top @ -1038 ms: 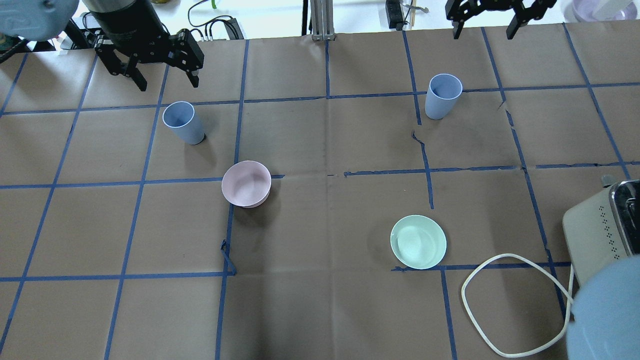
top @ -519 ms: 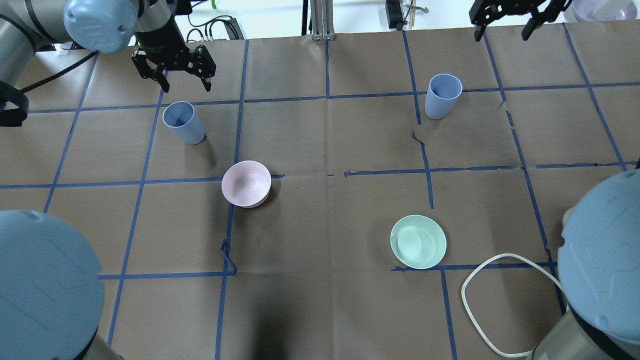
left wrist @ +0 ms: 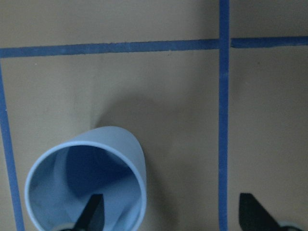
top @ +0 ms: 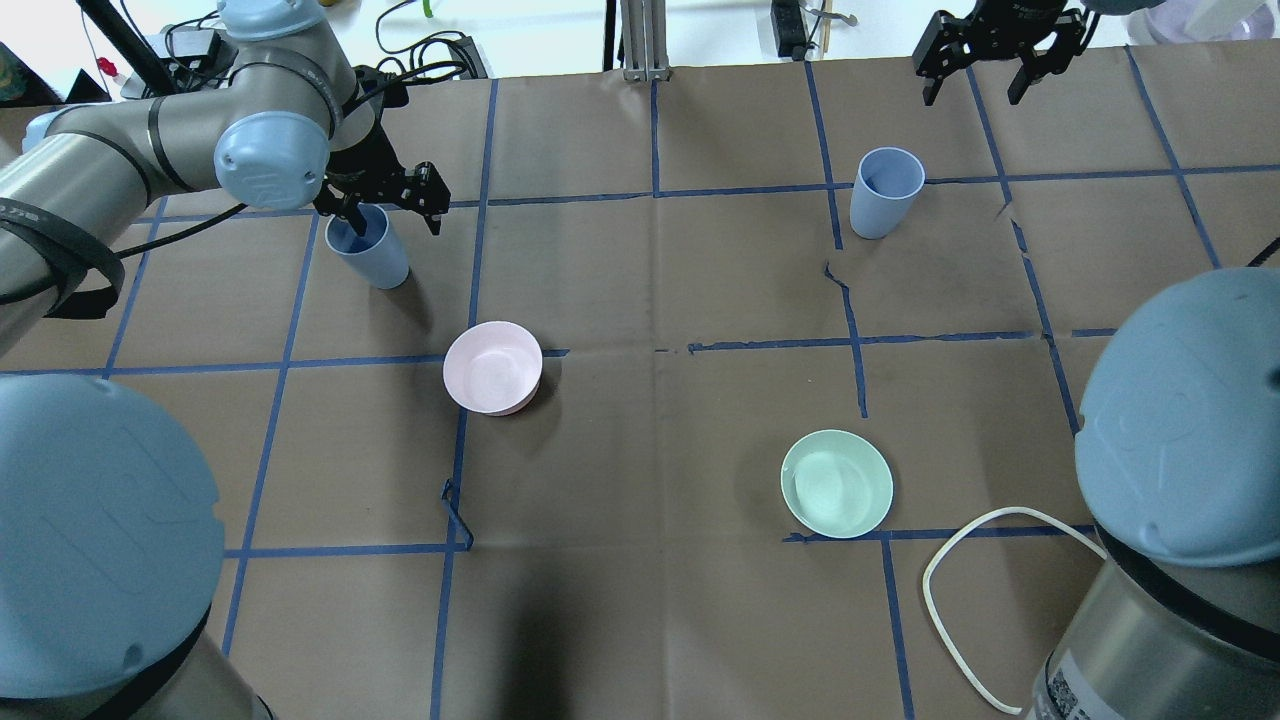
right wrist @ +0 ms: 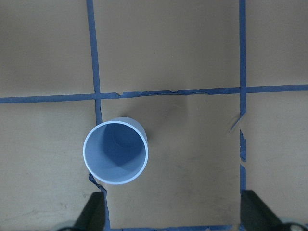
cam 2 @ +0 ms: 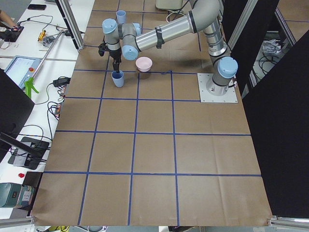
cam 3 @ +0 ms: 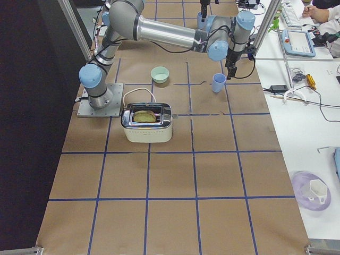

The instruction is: Stack blue cups with both arms

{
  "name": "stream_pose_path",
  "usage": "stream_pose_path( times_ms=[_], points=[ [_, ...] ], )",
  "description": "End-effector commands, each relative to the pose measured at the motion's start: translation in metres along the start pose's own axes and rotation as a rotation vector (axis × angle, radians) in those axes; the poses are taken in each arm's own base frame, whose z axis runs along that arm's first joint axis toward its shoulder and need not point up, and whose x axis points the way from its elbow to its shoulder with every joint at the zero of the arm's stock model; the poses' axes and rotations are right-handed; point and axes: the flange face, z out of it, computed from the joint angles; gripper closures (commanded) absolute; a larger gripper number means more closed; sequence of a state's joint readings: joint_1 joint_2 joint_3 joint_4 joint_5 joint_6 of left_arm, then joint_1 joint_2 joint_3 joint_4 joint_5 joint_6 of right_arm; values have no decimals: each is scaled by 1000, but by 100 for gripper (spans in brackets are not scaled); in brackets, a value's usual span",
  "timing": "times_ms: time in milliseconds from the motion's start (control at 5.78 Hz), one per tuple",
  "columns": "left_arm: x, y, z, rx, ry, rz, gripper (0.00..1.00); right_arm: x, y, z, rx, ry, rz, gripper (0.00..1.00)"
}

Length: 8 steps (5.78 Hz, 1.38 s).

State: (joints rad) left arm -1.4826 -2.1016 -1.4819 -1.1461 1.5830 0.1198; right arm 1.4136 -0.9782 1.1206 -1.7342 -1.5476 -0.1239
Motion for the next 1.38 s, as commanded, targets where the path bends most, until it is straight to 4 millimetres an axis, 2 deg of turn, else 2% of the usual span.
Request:
stream_pose_path(
  times_ms=[0, 173, 519, 692, 865, 1038, 1212],
  points=[
    [0, 0, 11, -16, 2, 7, 69, -2, 4, 49, -2, -15, -3, 0],
    [-1, 0, 11, -17, -18, 10, 100, -3, 9, 73, 24, -14, -3, 0],
    [1, -1, 1, -7, -60, 16, 100, -6, 15, 90, 26, -47, -2, 0],
    [16, -2, -15, 14, -85, 28, 100, -7, 19, 96, 13, -51, -3, 6],
    [54, -3, -31, 50, -95, 57, 100, -7, 23, 101, 1, -52, -8, 34],
    [104, -13, -49, 100, -83, 5, 100, -8, 26, 105, -8, -54, -16, 59],
    [155, -14, -45, 112, -37, -65, 100, -8, 26, 102, -4, -53, -11, 81]
  ],
)
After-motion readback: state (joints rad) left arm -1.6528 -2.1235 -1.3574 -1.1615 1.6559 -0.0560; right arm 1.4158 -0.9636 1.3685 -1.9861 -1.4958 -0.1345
